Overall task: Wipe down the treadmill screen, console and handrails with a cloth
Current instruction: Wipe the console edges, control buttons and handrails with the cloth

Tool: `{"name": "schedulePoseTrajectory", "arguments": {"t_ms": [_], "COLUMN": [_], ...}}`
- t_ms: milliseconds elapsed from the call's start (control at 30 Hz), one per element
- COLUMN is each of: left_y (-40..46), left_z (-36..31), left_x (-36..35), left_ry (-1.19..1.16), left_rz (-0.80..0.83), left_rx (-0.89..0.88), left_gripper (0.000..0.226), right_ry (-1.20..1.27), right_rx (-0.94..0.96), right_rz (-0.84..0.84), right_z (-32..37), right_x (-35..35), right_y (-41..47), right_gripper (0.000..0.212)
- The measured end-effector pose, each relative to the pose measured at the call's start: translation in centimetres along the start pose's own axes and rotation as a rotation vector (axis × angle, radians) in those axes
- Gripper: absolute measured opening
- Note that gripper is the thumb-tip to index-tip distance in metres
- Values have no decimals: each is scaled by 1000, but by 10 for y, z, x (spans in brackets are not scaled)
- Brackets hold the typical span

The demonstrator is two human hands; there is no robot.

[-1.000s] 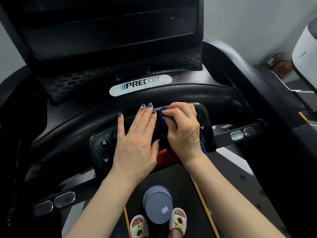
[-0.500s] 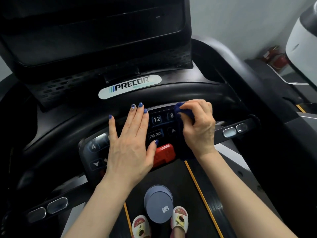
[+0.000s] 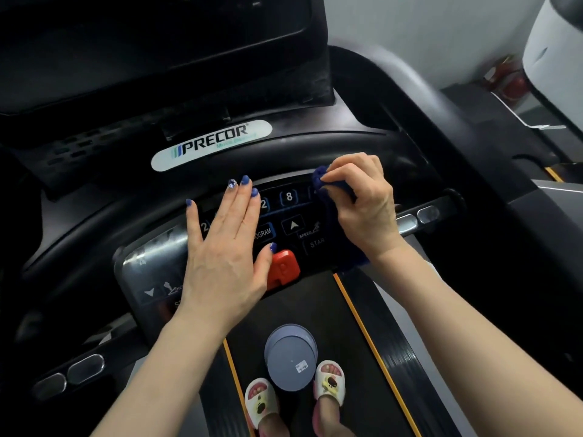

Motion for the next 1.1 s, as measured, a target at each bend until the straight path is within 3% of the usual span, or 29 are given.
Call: {"name": "schedulePoseTrajectory", "arguments": {"t_ms": [767, 967, 1100], "left_y": [1, 2, 3], "left_z": [-12, -11, -5], "left_x": [4, 6, 11], "left_ry": [27, 11, -10], "left_rz": [12, 39, 60], "left_rx": [74, 72, 38], "left_gripper": [75, 74, 75], "right_ry": [77, 67, 38], "right_rx": [-188, -212, -218], "right_rz": [51, -139, -155], "right_z": [-10, 10, 22], "right_x": [46, 38, 13], "right_y": [-68, -15, 7], "right_gripper": [9, 9, 11]}}
Point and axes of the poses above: each hand's wrist, its own y-axis towards the middle knuckle, its own x-axis out of the back of the hand, z = x × y, the point moved 2 cm from there along y, towards the middle knuckle, and after that the axes turned 13 degrees about -z, right-handed, at the moved point
